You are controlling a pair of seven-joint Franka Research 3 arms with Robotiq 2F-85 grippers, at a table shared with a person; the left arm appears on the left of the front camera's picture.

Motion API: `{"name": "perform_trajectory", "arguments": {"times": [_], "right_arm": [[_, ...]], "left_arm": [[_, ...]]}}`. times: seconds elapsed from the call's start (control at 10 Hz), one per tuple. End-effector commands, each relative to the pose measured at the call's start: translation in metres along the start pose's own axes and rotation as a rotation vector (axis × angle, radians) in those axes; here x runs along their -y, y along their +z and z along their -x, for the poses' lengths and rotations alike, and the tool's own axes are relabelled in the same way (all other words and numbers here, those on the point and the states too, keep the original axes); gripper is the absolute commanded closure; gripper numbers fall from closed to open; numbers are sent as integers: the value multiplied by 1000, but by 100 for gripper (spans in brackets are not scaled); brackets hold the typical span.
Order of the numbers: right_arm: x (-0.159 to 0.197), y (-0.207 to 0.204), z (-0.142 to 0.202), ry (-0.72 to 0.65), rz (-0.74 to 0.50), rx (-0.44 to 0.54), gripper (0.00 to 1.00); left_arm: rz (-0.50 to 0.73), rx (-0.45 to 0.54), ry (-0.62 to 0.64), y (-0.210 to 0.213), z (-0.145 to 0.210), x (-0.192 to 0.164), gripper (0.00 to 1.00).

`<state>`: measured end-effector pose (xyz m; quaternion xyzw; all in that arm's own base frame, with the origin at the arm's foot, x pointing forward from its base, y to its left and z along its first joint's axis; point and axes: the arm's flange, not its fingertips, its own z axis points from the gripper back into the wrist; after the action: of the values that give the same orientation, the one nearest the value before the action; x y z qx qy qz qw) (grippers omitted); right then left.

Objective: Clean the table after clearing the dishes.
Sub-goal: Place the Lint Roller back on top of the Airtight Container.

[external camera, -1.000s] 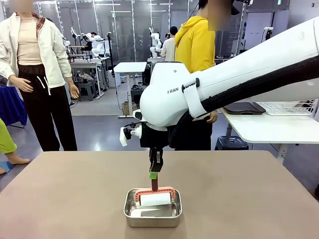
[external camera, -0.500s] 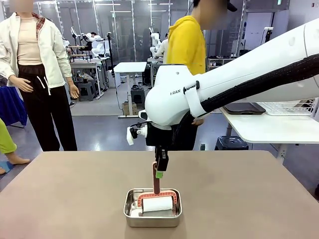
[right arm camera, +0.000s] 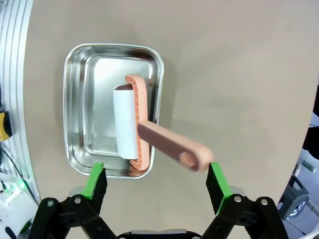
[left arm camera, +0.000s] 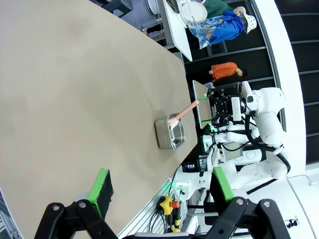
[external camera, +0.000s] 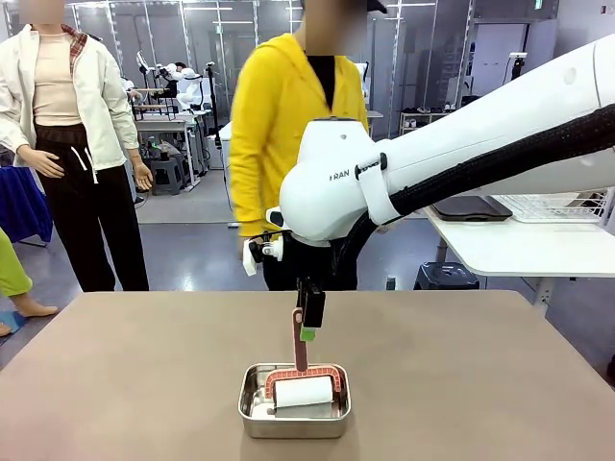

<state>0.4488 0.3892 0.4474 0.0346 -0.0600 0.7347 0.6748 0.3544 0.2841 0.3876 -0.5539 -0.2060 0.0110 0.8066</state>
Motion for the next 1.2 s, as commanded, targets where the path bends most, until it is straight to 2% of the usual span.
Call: {"name": "perform_trajectory", "arguments": {"times": [0.0, 0.1, 1.1], "right_arm": [[-9, -13, 13, 27, 144, -62, 0], [0, 0, 0, 0, 0, 0, 0], [0, 0, 0, 0, 0, 0, 0]], "left_arm": [[-2, 3, 14, 2, 1, 5, 0], [-2, 3, 14, 2, 1, 5, 0], [-2, 3, 14, 2, 1, 5, 0]]}}
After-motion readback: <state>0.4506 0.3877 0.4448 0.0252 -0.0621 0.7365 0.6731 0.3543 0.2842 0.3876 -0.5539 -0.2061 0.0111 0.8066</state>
